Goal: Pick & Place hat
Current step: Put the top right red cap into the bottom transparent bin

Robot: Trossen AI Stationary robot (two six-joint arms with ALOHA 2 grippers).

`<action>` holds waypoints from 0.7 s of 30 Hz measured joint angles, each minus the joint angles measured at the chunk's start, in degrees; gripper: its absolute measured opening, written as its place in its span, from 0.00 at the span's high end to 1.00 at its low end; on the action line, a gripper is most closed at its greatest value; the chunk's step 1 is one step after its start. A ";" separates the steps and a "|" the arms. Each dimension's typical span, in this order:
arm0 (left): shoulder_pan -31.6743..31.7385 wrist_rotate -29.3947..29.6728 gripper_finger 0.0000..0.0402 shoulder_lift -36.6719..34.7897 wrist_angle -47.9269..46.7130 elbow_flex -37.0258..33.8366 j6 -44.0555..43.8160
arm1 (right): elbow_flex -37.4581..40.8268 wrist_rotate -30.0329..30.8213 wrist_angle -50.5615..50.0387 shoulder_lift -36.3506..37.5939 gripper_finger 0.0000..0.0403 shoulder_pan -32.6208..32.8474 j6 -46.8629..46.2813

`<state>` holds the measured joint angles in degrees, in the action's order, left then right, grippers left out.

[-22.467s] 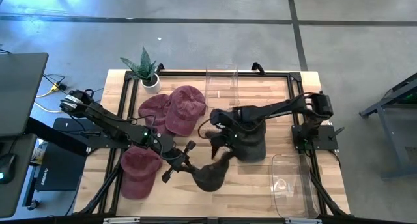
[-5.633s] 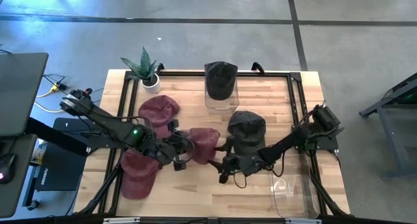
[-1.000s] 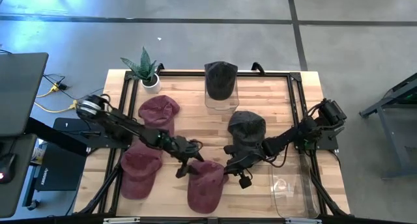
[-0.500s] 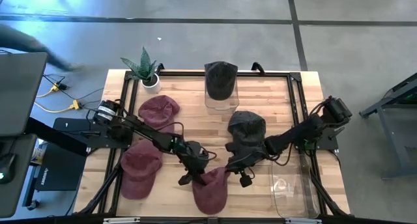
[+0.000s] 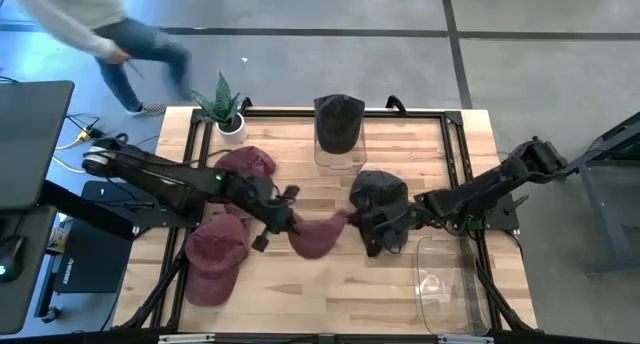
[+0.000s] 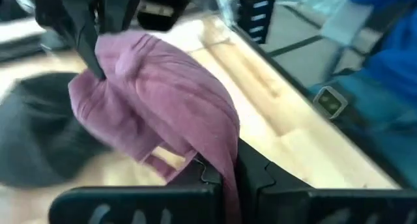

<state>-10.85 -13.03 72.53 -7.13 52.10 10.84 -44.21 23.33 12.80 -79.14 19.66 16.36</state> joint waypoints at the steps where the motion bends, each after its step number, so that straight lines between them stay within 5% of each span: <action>1: 0.02 0.63 0.97 -0.60 -0.82 -0.02 0.91 | 0.00 0.29 -0.08 0.03 0.99 -0.31 -0.12; 9: -0.02 -2.70 0.90 4.12 -3.29 -0.15 0.17 | 0.02 -5.11 0.66 -4.47 0.99 -0.59 -0.87; 21: 0.00 -17.44 0.50 15.82 10.67 -0.13 -3.69 | 0.04 -10.27 1.95 -4.82 0.99 -1.64 -1.12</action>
<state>-10.85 -30.47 88.36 3.54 51.96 7.15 -44.16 13.06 14.76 -83.96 18.01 15.24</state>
